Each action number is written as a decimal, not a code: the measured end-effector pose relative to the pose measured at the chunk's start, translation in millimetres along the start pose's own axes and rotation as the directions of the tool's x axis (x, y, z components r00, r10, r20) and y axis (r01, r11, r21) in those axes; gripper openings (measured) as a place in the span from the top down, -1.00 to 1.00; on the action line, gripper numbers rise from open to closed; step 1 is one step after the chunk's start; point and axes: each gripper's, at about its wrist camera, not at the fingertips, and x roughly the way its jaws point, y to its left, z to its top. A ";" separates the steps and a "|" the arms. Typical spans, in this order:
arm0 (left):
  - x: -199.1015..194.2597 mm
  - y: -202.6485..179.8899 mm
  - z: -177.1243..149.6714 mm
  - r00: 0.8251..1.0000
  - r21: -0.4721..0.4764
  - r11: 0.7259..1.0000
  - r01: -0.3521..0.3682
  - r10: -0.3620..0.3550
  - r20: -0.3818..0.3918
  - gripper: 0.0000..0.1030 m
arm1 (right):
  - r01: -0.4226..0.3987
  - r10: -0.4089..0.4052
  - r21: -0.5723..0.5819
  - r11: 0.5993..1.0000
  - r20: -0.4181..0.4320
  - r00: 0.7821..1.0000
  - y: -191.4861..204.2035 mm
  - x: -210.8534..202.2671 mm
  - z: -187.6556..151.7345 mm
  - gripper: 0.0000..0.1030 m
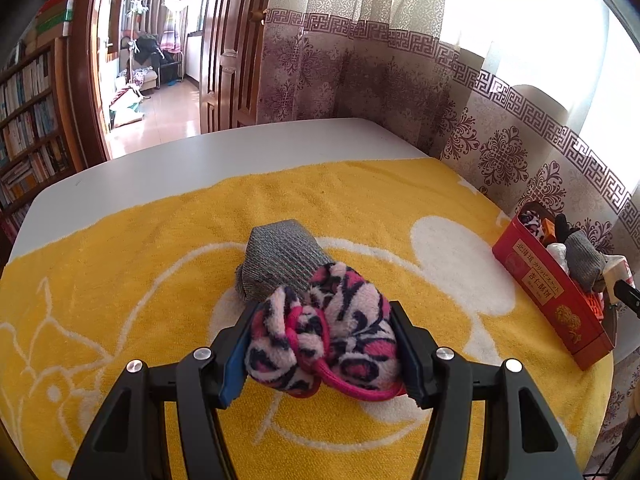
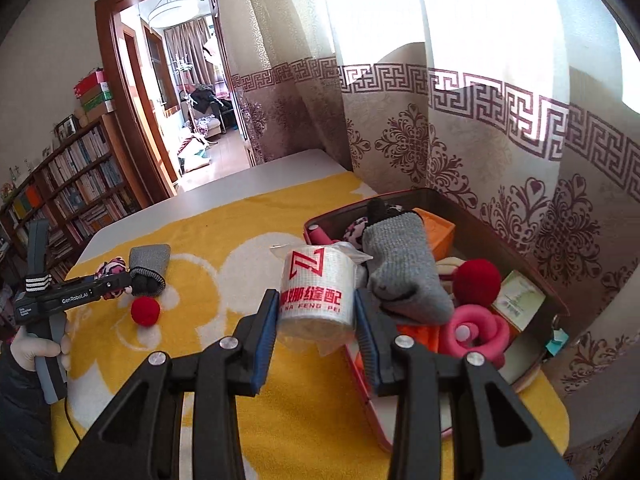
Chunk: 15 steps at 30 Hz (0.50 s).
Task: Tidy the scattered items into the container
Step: 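Carry the tape roll into the red tin and open the right tool while the left tool carries the plush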
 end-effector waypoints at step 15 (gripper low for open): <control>-15.2 -52.5 10.6 0.998 0.069 0.996 0.060 -0.062 0.028 -0.23 | 0.086 -0.087 0.053 0.995 0.027 0.996 -58.2 -25.7 -11.3 0.21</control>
